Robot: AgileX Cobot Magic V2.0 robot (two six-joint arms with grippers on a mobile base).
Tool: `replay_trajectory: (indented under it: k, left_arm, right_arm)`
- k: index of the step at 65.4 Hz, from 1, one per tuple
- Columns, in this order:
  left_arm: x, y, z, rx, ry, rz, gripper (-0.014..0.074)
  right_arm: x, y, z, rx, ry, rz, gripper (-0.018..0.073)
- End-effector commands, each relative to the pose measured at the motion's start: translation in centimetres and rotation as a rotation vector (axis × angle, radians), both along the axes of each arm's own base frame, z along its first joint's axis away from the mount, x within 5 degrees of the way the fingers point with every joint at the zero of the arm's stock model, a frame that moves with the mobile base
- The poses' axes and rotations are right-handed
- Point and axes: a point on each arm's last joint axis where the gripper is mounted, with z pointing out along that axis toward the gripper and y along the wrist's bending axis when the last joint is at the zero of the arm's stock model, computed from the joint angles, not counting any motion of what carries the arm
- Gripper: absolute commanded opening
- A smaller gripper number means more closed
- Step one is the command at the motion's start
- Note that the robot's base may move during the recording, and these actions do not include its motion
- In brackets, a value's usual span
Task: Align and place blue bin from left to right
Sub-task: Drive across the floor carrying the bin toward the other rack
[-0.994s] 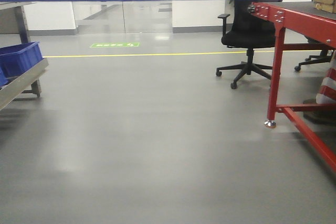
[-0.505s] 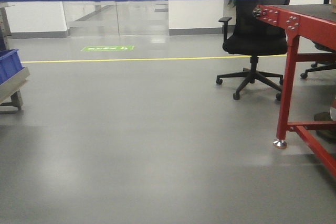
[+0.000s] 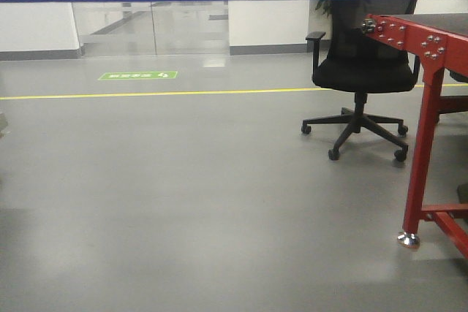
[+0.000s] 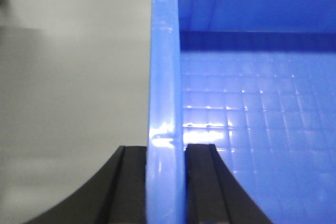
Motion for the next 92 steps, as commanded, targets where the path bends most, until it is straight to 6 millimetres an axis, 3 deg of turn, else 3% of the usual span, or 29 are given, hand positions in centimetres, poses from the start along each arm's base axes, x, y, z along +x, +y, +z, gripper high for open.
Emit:
replay_trajectory:
  k: [1,92]
  left_arm:
    - [-0.18,-0.90,0.90,-0.051,-0.074,-0.078,-0.0111]
    - [0.03,-0.49,1.23,-0.007,-0.116,-0.053,-0.0111]
  right_arm:
    - [-0.54,3.24,3.95,0.283,-0.341,0.323,-0.0166]
    - [-0.61,3.38,4.16,0.298,-0.358,0.340,-0.0166]
